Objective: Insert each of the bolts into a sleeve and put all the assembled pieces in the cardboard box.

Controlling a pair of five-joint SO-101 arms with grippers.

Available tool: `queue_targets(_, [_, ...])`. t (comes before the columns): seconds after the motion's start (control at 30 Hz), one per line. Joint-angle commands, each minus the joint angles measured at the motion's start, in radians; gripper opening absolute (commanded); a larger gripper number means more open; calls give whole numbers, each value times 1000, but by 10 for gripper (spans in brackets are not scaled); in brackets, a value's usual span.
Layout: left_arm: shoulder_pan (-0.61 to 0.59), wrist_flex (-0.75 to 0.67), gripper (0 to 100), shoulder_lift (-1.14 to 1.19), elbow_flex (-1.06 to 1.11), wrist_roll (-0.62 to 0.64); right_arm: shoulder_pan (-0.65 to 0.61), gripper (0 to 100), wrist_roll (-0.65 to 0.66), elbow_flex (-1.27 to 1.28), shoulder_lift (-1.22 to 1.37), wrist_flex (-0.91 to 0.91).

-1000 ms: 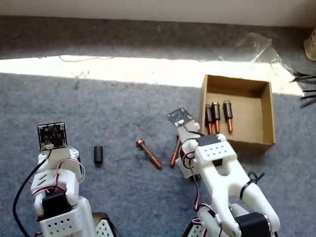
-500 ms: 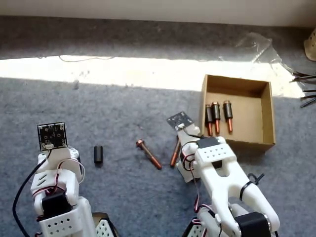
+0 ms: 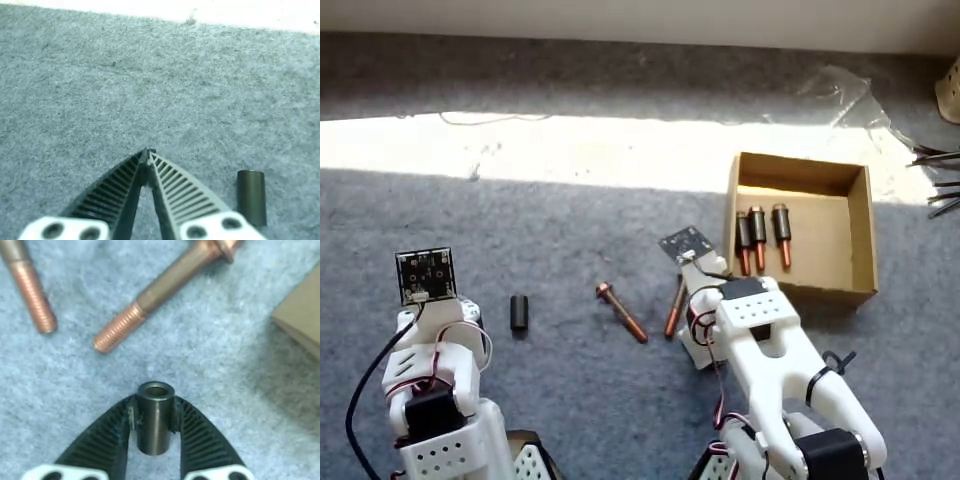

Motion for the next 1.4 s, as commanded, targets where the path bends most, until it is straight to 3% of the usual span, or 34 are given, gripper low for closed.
queue_targets(0.0, [-7, -18, 10, -12, -4, -3, 4, 3, 3, -8, -10, 1])
queue_targets(0.53, [-5, -38, 11, -12, 27, -5, -2, 3, 3, -245, -555, 283])
queue_targets(0.8, [-4, -60, 10, -12, 35, -5, -2, 3, 2, -38, -920, 226])
queue_targets(0.9, [58, -57, 11, -8, 16, -5, -2, 3, -71, 74, -992, 151])
queue_targets(1.17, [200, 54, 13, -7, -97, -5, 1, 3, -137, 203, -1030, 73])
queue_targets(1.37, [283, 51, 51, -5, -176, -71, 13, 3, -160, 231, -1030, 42])
